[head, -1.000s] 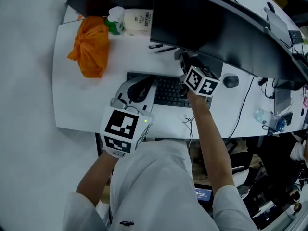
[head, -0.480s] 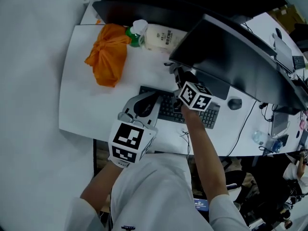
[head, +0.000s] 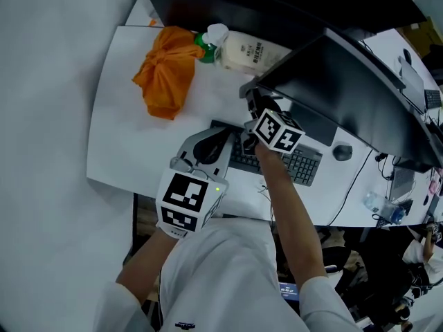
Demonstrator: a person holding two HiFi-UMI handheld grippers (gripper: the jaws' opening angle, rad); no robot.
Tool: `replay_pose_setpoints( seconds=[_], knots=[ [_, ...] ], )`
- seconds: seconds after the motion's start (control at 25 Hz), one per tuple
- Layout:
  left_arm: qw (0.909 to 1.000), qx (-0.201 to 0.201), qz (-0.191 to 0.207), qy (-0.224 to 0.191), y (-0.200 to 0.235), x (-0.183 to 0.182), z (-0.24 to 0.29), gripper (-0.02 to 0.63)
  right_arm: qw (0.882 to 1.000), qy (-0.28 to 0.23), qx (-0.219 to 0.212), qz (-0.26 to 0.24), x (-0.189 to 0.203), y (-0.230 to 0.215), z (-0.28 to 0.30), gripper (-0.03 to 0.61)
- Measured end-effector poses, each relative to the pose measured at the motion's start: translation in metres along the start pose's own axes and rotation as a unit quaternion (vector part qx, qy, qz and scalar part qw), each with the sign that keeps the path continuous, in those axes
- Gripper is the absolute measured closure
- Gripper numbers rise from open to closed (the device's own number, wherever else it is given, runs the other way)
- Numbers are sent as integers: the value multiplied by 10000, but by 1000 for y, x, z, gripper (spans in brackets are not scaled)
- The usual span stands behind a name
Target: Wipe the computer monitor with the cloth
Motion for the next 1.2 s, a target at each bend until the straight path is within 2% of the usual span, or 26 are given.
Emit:
replay_pose_setpoints(
  seconds=[0.28,1.2],
  knots=[
    [9999,-132,15,-90,18,-8,-11,595,9997,-133,-110,144,-5,23,16,551],
    [9990,-110,379,-198,17,-23,-40,595,9898,-1189,461,632,-43,63,-8,551]
  ],
)
Point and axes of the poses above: the fingertips, and each gripper's own axes: z forward along the fingers, y to its left, x out of its underside, the point moved 10 cm from there along -z, backward along the fingers, and after that the axes turned 6 degrees about -z, right-handed, at the moved point
